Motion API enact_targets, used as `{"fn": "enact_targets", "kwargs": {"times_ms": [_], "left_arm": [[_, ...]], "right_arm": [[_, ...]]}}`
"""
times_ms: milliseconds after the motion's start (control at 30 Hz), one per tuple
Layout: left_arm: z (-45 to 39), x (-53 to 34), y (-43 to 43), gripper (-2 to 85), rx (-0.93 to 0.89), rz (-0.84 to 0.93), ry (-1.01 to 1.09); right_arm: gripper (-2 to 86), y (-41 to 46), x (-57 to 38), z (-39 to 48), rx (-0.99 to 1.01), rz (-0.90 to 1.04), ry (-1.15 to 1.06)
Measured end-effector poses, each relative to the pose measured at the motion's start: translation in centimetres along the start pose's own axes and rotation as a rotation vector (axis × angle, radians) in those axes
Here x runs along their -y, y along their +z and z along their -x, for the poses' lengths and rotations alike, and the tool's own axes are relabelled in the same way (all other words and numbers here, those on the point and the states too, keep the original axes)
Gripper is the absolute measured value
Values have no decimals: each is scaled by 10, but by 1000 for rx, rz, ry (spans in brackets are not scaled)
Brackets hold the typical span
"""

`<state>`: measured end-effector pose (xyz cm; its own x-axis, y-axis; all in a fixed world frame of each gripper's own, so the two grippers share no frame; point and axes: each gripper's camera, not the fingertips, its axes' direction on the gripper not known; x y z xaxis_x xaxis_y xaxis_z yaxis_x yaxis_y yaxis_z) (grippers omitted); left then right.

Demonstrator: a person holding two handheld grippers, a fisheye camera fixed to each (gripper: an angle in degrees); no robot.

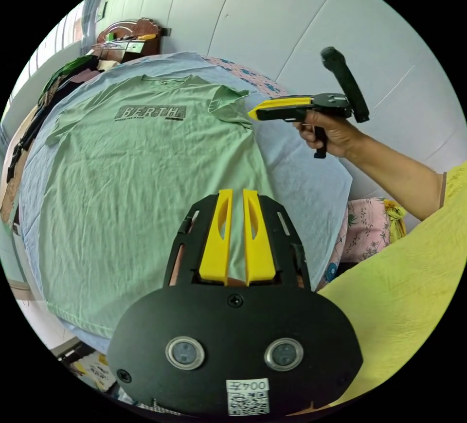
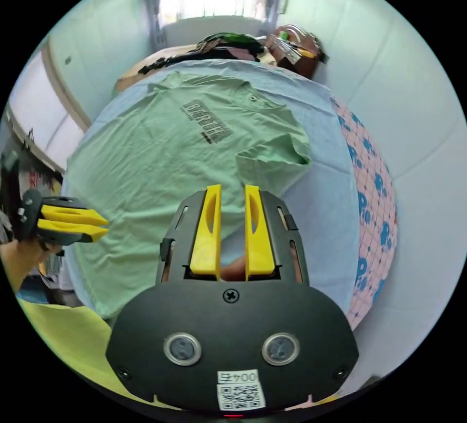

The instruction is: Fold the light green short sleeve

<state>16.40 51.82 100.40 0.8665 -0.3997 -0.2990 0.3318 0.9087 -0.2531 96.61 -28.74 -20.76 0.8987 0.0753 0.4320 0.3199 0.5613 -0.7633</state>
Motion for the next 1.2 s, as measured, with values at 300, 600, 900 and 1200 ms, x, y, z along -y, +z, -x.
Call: {"fn": "enact_targets", "kwargs": {"times_ms": [300,600,900,1200], "left_arm": [[-46,52,68,85,104,-44,313],[-77,139,195,119,207,105,416],[-91,149,280,96,126,266,434],[-155,121,257,15,123,206,419]], "right_arm": [[85,-20,32,-82,-49,39,0],[116,21,138,-103,9,118,-297],[105,70,201,-81,-18,231,-581],[-3,43,210,-119,-175,188,-618]]}}
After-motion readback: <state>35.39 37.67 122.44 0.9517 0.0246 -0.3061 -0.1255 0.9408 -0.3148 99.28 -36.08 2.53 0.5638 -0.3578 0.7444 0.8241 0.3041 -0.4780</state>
